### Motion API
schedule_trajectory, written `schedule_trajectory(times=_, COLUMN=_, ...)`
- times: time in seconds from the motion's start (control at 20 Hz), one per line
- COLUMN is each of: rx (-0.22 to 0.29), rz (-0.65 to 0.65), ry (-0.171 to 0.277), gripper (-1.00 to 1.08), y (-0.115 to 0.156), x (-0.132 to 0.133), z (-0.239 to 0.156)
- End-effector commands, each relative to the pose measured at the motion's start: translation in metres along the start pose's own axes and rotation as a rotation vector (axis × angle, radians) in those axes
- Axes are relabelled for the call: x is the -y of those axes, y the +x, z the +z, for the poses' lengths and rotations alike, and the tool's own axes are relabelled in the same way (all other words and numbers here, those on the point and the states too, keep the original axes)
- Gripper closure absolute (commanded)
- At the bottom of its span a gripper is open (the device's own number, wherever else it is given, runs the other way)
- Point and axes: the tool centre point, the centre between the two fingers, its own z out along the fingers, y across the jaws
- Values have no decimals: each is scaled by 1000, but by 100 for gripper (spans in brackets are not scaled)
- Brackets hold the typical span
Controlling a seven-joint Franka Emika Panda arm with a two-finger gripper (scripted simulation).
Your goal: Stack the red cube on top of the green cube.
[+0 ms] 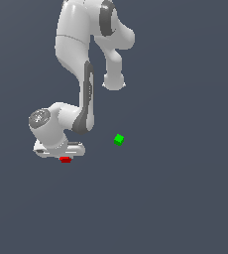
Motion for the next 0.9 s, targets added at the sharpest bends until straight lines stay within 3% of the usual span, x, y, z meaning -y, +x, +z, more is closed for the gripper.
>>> schedule_trajectory(times=0.0, rx=-2, rz=0, ry=-1, gripper=108, y=0, x=0, z=-6)
schedule_trajectory(times=0.85, rx=-2, rz=0, ry=-1, gripper=108, y=0, x=0, z=-96)
